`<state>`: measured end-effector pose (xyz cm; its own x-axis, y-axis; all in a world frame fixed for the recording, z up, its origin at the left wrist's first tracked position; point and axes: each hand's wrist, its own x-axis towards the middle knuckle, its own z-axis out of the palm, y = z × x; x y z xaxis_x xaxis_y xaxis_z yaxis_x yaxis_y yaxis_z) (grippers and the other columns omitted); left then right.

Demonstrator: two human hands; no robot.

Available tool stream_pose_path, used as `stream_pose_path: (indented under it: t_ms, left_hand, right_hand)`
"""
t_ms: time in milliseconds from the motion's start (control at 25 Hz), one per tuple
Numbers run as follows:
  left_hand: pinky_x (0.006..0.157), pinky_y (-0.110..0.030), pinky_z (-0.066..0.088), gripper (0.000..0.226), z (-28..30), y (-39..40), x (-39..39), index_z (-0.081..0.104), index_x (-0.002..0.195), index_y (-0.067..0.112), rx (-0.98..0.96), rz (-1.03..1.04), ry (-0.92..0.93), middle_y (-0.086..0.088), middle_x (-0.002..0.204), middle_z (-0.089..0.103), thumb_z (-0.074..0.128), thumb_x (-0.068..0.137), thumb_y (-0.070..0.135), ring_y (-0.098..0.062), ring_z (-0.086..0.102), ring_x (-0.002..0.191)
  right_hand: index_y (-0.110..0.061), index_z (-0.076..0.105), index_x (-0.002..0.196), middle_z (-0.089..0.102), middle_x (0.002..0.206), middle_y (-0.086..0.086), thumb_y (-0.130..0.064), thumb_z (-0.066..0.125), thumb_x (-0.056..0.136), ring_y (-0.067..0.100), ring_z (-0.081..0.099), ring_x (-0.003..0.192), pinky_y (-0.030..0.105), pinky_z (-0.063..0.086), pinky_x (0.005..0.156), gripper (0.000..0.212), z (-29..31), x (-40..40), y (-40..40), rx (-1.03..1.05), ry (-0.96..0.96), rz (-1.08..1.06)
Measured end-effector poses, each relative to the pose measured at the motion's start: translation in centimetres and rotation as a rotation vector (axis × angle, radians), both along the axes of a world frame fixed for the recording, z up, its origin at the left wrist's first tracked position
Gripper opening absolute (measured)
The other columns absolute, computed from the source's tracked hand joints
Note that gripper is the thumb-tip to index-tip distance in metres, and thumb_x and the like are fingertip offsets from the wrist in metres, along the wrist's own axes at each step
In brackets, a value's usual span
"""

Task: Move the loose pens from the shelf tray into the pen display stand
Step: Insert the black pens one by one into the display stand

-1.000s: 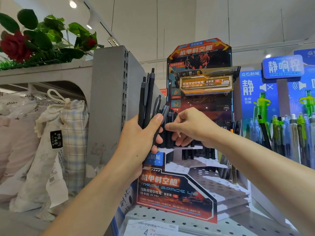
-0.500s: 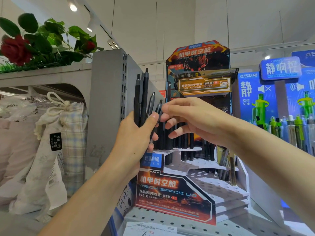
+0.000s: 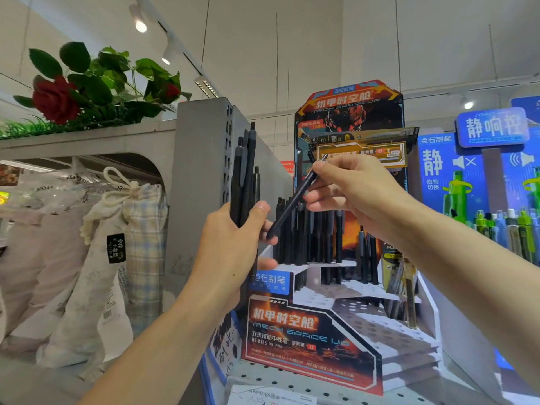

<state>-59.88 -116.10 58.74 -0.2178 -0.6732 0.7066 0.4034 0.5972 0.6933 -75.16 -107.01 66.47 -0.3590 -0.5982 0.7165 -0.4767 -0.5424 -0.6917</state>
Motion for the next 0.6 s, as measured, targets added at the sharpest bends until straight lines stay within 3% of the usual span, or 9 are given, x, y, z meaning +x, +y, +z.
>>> stream_pose_path:
  t_ms: [160,280,400,600]
  left_hand:
    - [0.039,-0.016,0.039,0.024,-0.3,0.0,0.4,0.065,0.097,0.013,-0.028,0.04,-0.06,0.006,0.055,0.062,0.059,0.099,0.036,-0.005,0.047,0.04]
    - [0.04,-0.015,0.038,0.025,-0.3,-0.1,0.5,0.061,0.096,0.018,-0.031,0.088,-0.068,0.005,0.062,0.064,0.056,0.099,0.042,-0.002,0.047,0.041]
    - [0.04,-0.016,0.039,0.024,-0.1,-0.2,0.7,0.06,0.096,0.023,-0.029,0.111,-0.061,0.002,0.069,0.064,0.055,0.098,0.047,-0.003,0.048,0.043]
    - [0.037,-0.016,0.035,0.016,-0.1,0.2,0.6,0.06,0.094,0.024,0.029,0.051,-0.017,0.004,0.068,0.06,0.056,0.1,0.039,-0.004,0.044,0.042]
  right_hand:
    - [-0.002,0.067,0.103,0.071,0.083,0.016,-0.018,0.057,0.103,0.022,0.07,0.065,0.039,0.065,0.065,0.018,0.1,-0.2,-0.9,-0.022,-0.024,-0.032]
    - [-0.001,0.065,0.109,0.07,0.081,0.015,-0.015,0.056,0.104,0.019,0.068,0.06,0.036,0.064,0.059,0.018,-0.1,-0.4,-1.4,-0.016,-0.006,-0.066]
    - [-0.004,0.063,0.118,0.071,0.08,0.014,-0.015,0.059,0.102,0.02,0.069,0.059,0.039,0.063,0.061,0.019,-0.9,-0.7,-2.0,-0.009,0.134,-0.192]
    - [-0.007,0.065,0.117,0.074,0.079,0.012,-0.017,0.063,0.1,0.019,0.073,0.059,0.034,0.062,0.057,0.019,-1.7,-0.4,-3.0,-0.023,0.272,-0.276]
